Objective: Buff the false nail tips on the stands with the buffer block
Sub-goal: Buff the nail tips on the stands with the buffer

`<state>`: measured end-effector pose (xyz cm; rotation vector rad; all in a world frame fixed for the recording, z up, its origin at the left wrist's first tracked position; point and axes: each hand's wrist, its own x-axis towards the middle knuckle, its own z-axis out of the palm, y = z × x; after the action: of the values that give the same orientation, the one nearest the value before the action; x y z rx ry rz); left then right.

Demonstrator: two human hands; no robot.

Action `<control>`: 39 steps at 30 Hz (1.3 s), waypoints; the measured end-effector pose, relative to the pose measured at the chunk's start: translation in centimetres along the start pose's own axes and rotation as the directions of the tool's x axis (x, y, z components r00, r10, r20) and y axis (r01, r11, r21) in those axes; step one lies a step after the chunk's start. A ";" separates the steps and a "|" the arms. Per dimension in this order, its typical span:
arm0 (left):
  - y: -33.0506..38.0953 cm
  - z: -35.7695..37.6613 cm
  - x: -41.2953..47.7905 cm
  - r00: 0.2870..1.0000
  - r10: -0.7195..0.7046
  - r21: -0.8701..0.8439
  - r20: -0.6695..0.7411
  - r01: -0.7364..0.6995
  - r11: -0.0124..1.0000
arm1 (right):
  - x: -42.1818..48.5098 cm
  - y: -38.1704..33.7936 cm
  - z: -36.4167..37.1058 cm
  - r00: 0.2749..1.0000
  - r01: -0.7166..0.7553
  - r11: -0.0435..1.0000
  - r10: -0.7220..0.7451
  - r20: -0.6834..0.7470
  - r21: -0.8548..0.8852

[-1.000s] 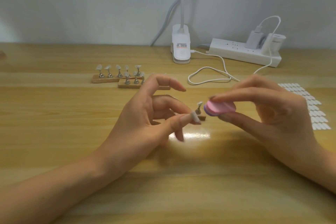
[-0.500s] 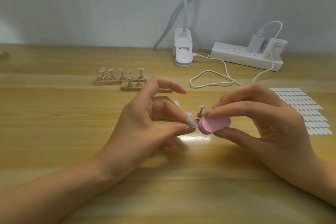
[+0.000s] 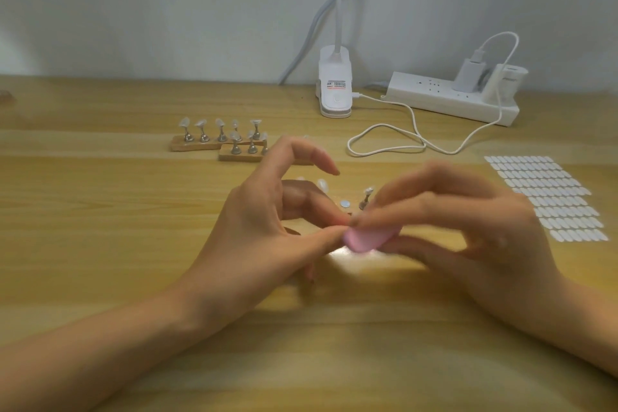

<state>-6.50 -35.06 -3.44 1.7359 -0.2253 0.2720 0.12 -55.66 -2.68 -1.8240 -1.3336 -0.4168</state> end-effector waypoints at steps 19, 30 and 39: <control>0.4 0.2 -0.3 0.999 0.048 0.065 0.023 -0.049 0.997 | -0.1 -0.4 0.2 1.000 -0.028 0.999 0.027 0.006 0.019; 0.3 0.3 -0.4 0.994 0.103 0.110 0.034 -0.106 0.988 | -0.1 -0.1 0.1 1.000 -0.029 0.999 0.029 0.005 0.017; 2.2 -2.0 1.4 0.980 0.189 -0.044 -0.068 -0.193 0.980 | -0.2 2.4 -1.3 0.920 -0.292 0.910 0.352 -0.174 0.295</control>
<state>-5.89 -33.48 -0.61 1.6544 -0.3504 0.4577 2.42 -57.07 -3.00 -1.6780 -0.8638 -0.2430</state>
